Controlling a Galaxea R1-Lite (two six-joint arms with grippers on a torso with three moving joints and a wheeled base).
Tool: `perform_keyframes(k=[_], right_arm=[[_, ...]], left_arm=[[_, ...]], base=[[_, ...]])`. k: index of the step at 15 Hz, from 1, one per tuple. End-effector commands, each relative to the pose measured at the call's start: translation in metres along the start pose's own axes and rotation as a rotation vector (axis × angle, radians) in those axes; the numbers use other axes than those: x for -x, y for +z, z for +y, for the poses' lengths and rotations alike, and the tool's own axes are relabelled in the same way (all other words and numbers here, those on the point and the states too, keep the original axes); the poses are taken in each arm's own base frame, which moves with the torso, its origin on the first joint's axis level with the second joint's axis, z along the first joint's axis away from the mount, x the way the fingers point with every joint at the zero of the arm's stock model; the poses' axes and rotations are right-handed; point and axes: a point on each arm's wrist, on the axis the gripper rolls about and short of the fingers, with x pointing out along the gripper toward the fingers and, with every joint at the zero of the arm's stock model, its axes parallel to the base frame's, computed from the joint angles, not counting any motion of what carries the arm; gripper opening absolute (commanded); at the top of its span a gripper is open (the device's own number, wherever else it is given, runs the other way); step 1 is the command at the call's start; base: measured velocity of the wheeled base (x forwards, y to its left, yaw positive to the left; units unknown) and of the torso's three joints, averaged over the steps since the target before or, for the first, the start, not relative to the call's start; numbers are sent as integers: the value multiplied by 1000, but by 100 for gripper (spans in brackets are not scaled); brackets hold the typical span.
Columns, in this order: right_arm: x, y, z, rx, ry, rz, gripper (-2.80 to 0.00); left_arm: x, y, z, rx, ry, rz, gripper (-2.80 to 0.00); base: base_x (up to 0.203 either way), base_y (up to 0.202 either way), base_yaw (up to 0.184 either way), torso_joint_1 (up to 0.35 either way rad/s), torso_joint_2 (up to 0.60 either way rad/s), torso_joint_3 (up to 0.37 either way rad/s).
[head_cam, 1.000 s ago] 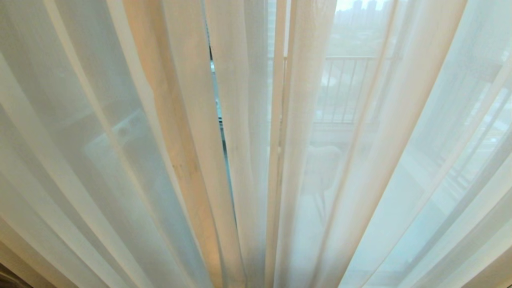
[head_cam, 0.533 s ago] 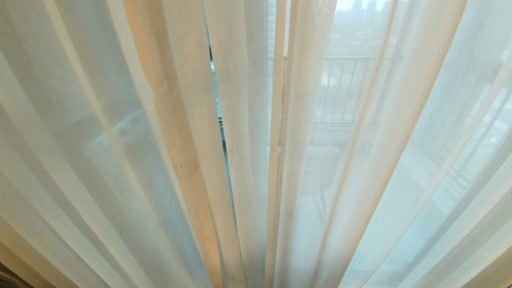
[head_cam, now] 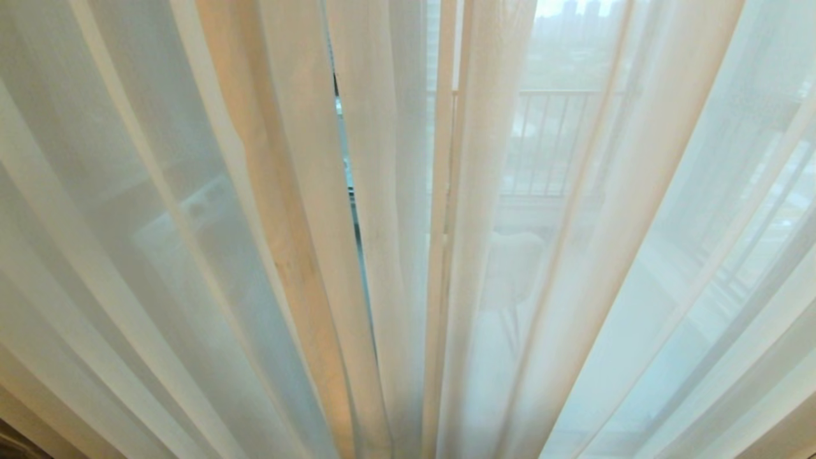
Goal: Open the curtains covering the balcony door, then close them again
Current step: Close the outer curtains on both sides
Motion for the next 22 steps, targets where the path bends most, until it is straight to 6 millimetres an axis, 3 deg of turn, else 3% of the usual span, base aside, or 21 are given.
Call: perform_keyframes(k=[1,18,22], right_arm=[[0,0,0,1,1,1,-280],[0,0,0,2,1,3,-280],[0,0,0,1,1,1,-280]], left_arm=[[0,0,0,2,0,-2,-280],[0,0,0,6,2,-2,-280],[0,0,0,6,2,-2,-280]], base=[[0,0,0,0,0,0],[0,0,0,0,0,0],[-1,-152,0,3,1,-1]])
